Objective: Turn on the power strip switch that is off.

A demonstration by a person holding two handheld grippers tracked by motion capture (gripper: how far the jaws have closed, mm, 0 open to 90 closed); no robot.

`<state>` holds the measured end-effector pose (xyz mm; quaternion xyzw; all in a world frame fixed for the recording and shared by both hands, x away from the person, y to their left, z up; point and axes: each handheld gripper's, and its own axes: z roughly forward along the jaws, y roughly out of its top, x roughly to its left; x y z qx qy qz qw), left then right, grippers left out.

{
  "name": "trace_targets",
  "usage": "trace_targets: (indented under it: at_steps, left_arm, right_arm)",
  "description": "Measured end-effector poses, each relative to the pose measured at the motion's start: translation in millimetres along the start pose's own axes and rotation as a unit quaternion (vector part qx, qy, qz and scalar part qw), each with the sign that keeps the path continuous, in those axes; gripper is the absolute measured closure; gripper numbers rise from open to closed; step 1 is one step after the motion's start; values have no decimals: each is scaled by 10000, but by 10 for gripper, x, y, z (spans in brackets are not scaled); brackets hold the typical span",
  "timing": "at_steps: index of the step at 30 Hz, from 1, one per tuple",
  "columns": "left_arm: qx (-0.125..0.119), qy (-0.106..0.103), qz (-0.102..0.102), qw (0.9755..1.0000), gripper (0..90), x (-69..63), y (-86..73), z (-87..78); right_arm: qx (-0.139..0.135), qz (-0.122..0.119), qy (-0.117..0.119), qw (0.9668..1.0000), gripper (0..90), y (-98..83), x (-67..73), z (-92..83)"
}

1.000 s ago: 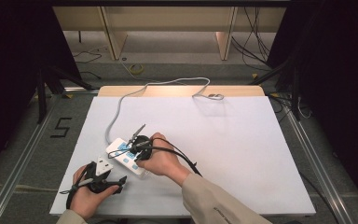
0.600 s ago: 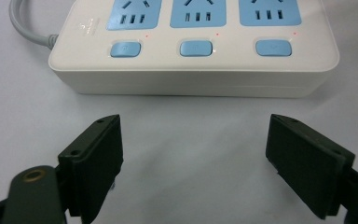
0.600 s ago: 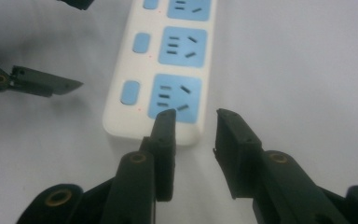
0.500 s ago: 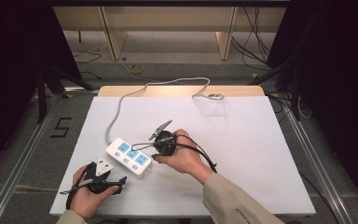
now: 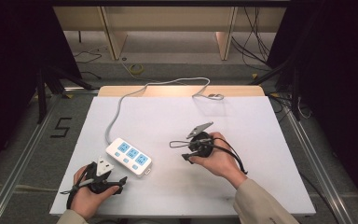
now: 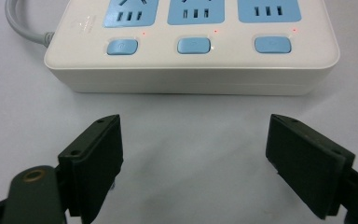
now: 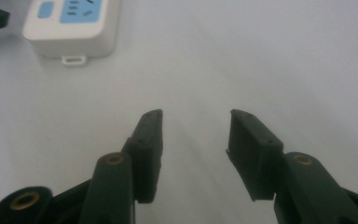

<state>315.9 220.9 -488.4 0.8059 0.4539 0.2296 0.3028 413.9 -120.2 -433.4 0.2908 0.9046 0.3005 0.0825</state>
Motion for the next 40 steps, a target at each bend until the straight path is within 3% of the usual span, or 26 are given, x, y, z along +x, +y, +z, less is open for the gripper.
trace_targets:
  at_steps: [13,26,40]
  left_arm:
    - [19,10,2,10000,186,-1,-4,6]
    - [43,13,-8,10000,186,1,-12,6]
    - [11,-36,22,10000,182,-1,-12,6]
  right_arm:
    - [-457,484,-379,9971,462,-609,-262,-341]
    - [-757,799,-627,9919,440,-1143,-382,-526]
    - [-1043,1048,-771,9860,398,-1325,-441,-591]
